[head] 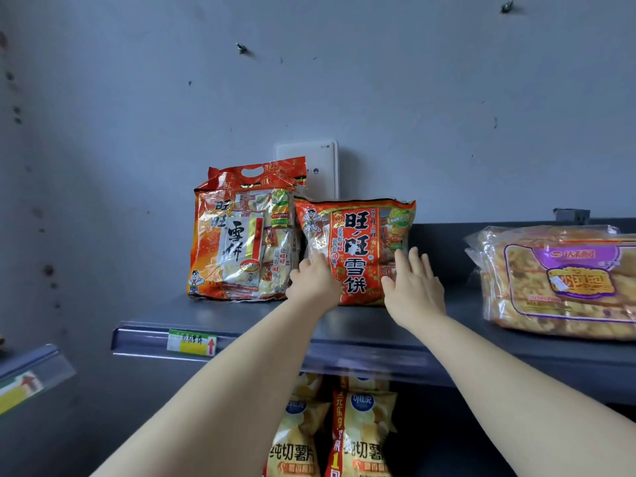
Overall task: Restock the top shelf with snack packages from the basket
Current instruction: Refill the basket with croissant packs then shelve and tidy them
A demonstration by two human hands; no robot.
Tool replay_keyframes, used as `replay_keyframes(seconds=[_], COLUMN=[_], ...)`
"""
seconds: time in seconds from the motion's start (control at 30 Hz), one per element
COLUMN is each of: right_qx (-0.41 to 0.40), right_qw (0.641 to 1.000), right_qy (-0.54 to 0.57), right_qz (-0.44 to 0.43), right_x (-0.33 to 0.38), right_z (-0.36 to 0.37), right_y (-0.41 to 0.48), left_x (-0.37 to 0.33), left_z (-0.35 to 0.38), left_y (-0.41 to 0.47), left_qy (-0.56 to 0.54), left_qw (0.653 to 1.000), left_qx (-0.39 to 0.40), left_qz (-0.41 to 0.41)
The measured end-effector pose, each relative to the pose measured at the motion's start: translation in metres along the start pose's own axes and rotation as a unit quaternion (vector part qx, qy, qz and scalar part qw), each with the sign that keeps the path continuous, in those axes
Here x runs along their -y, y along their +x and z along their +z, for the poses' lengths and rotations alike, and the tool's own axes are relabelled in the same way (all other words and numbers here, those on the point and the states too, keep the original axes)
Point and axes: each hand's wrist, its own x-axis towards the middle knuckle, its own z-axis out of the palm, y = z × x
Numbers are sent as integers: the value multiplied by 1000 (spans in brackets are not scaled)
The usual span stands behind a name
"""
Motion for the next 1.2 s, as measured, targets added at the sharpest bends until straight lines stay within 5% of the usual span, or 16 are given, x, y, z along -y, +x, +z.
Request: replay_keyframes(seconds=[0.4, 0.73, 1.2], right_qx=[83, 74, 23], right_qw=[993, 992, 987], right_qy=[-83, -87, -96], right_qz=[-18, 50, 128], right_x=[2, -31, -145], right_z=[-38, -66, -117], right_y=[-86, -143, -128], left_x=[6, -8, -119], left_z=[-16, -8, 46], left_y=[-71, -120, -125], left_qy=[136, 118, 22], left_qw=[982, 976, 971], left_qx=[65, 104, 109], left_qz=[110, 153, 210])
